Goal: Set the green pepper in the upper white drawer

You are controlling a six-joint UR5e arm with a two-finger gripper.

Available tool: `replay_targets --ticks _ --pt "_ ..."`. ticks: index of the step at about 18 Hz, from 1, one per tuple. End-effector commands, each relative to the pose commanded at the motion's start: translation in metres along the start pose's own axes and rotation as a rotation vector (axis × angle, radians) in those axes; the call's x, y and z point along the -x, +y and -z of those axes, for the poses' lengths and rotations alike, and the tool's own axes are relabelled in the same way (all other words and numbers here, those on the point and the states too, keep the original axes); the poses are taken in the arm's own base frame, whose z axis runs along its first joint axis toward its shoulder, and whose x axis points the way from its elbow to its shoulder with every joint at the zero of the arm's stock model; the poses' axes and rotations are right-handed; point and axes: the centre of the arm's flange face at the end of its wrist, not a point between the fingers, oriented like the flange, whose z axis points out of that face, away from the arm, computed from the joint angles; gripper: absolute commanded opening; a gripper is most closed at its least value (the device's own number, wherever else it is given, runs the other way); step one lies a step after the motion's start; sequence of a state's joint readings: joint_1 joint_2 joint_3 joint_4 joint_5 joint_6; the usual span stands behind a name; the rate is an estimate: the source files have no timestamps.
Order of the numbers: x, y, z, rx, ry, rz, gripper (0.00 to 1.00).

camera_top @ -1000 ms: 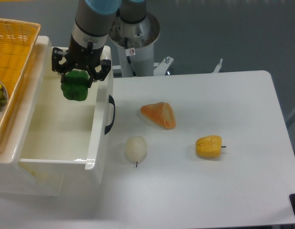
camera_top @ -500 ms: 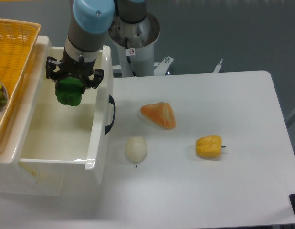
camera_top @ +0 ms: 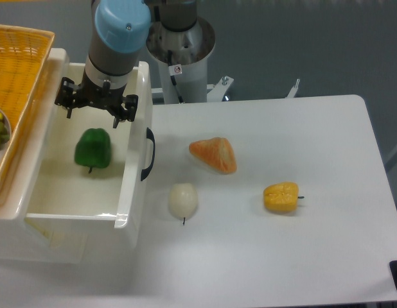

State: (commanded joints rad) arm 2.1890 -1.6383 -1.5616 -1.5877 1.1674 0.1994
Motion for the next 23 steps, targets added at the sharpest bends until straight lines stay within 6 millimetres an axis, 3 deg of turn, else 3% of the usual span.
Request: replay_targets --ticks 9,14,19,23 --pt "0.015 0.008 0.037 -0.053 -0.115 -0.010 1.00" --pt "0.052 0.015 0.067 -0.099 -0.157 -0.027 1.00" --pt "0.108 0.024 0.097 -0.132 -0.244 -0.012 1.00" --pt "0.131 0.025 0.095 -0.115 -0.262 -0.038 1.00"
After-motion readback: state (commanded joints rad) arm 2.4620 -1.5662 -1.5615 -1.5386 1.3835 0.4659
